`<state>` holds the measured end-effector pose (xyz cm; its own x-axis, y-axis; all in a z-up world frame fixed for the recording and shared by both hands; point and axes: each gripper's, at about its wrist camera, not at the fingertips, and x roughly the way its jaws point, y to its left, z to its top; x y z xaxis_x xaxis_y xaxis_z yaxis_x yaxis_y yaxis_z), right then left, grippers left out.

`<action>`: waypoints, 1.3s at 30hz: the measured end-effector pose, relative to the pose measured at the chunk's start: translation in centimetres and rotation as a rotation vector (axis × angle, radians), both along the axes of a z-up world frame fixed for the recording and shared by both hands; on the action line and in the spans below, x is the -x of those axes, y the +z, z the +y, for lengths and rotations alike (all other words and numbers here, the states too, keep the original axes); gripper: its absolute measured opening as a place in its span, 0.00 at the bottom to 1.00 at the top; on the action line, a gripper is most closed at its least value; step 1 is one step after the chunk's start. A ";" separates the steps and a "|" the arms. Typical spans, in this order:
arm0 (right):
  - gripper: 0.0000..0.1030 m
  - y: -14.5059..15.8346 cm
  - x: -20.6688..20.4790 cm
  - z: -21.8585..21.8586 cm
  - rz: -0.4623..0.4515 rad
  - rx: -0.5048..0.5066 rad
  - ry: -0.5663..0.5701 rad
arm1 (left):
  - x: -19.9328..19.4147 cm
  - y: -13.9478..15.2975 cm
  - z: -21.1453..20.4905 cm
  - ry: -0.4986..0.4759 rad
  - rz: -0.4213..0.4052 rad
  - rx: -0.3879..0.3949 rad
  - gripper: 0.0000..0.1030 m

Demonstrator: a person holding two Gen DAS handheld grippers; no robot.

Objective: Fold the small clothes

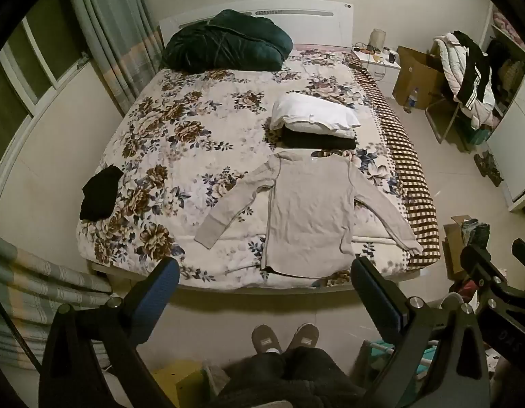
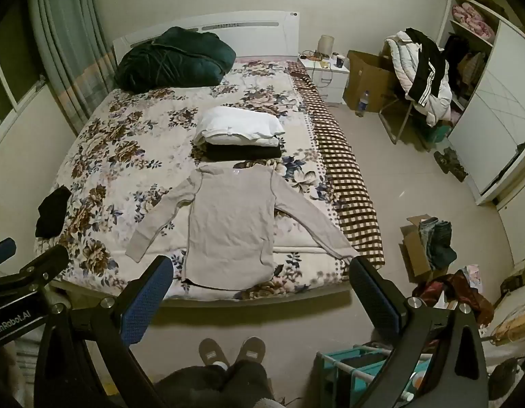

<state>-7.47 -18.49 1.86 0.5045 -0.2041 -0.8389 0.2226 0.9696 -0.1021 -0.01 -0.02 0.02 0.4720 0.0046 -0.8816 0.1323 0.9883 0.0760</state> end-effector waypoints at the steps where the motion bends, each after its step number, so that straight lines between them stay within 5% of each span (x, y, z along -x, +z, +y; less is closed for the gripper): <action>1: 1.00 0.0 0.0 0.0 -0.001 0.002 0.000 | 0.0 0.0 0.0 -0.003 0.002 0.010 1.00; 39: 1.00 0.6 -0.1 0.1 -0.011 0.010 0.001 | -0.3 0.2 -0.3 -0.007 -0.001 0.030 1.00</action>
